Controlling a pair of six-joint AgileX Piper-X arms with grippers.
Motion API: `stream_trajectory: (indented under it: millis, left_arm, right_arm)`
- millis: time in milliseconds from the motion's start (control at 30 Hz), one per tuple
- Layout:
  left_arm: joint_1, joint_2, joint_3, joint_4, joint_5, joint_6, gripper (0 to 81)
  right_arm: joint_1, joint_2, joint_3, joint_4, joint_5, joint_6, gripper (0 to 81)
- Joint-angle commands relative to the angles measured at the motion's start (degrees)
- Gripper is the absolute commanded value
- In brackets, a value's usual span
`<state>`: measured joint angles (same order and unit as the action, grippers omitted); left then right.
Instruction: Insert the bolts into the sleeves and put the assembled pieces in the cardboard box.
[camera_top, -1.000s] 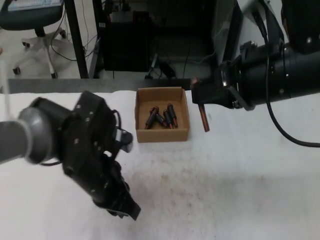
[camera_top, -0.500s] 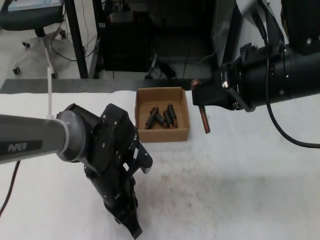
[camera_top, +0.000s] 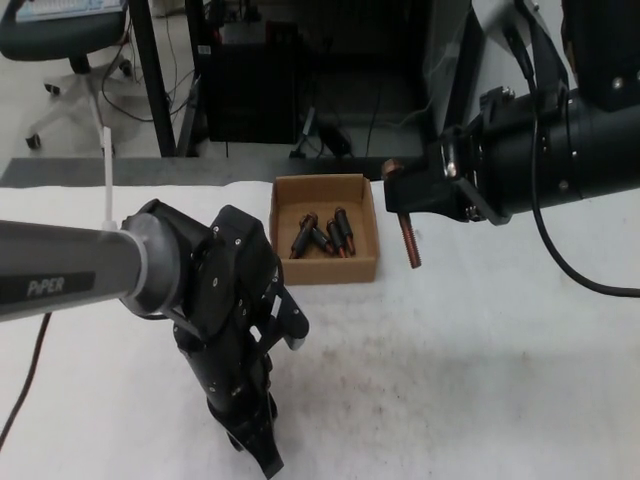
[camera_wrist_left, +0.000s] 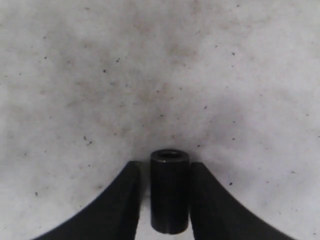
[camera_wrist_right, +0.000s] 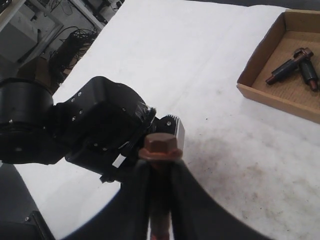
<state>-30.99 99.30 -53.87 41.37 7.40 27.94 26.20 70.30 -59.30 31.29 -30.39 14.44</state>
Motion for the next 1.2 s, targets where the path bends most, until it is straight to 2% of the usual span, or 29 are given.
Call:
stream_trajectory:
  millis: [0,433,467,567,700,800,900,1033,1167]
  left_arm:
    - [0.06,0.69,0.11,1.58,-3.9,1.16,31.7]
    - [0.06,0.69,0.11,1.47,-3.9,1.66,30.5]
    - [0.06,0.69,0.11,1.47,-3.9,1.66,26.3]
    - [0.06,0.69,0.11,1.47,-3.9,1.66,1.0]
    - [0.06,0.69,0.11,1.65,-3.9,1.37,0.5]
    - [0.06,-0.02,-0.27,1.65,-3.4,-3.92,0.5]
    - [0.06,-2.62,-2.11,1.7,2.16,-10.62,0.5]
    - [0.06,-8.4,-7.0,-1.51,14.22,-15.92,0.5]
    - [0.06,-15.92,-10.15,-7.97,15.84,-18.11,0.5]
  right_arm:
    - [-0.09,-0.59,-0.25,-0.31,0.0,-0.75,0.8]
    - [-0.09,-0.59,-0.25,-0.31,-0.18,-0.73,0.8]
    - [-0.09,-0.59,-0.25,-0.31,-0.18,-0.73,0.8]
    - [-0.09,-0.59,-0.25,-0.31,-0.18,-0.73,0.8]
    - [-0.09,-0.59,-0.25,-0.31,-0.18,-0.73,0.8]
    - [-0.09,-0.59,-0.25,-0.31,-0.18,-0.73,0.8]
    - [-0.09,-0.59,-0.25,-0.65,-0.15,-0.73,0.8]
    - [-0.2,-0.72,-0.25,-2.73,-0.53,-0.95,0.8]
    - [-1.7,-1.66,-0.25,-10.15,-5.6,1.72,0.8]
